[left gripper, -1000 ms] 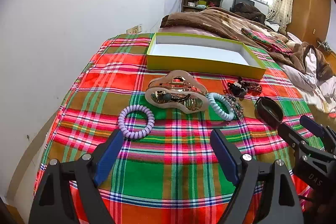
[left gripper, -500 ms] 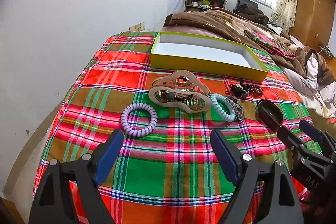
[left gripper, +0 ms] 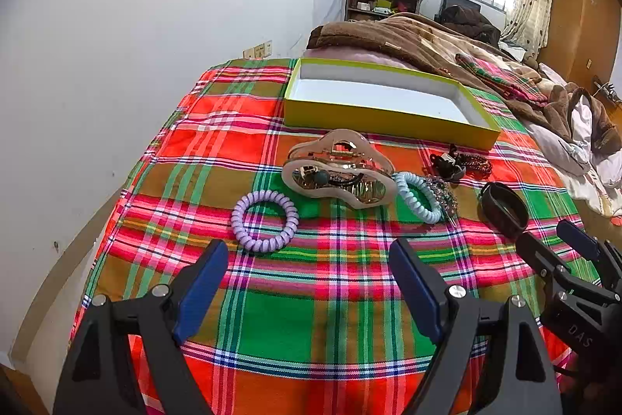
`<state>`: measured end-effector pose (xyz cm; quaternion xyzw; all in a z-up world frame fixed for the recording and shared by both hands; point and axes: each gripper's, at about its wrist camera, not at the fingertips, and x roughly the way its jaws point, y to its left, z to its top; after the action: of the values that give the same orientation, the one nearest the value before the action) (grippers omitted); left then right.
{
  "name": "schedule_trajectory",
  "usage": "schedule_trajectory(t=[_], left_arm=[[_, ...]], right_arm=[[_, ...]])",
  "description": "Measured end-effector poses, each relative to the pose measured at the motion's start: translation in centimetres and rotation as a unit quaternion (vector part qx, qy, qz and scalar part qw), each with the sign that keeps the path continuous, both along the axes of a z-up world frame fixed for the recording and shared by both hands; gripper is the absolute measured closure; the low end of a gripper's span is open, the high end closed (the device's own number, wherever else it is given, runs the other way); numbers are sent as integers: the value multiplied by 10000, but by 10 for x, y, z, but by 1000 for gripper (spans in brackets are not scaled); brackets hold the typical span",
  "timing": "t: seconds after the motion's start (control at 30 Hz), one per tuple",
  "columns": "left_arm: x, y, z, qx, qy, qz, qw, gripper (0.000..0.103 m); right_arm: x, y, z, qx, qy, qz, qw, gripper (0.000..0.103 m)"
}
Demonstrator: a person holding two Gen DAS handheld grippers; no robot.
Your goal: Organize jewelry
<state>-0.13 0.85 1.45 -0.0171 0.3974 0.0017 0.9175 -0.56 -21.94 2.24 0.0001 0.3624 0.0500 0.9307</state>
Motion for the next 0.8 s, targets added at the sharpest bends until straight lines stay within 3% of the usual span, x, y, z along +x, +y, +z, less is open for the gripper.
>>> schedule_trajectory(t=[0.8], left_arm=[[-1,2,0,39,47,31,10000,17]], right_arm=[[0,2,1,-1,-11,13,10000,24]])
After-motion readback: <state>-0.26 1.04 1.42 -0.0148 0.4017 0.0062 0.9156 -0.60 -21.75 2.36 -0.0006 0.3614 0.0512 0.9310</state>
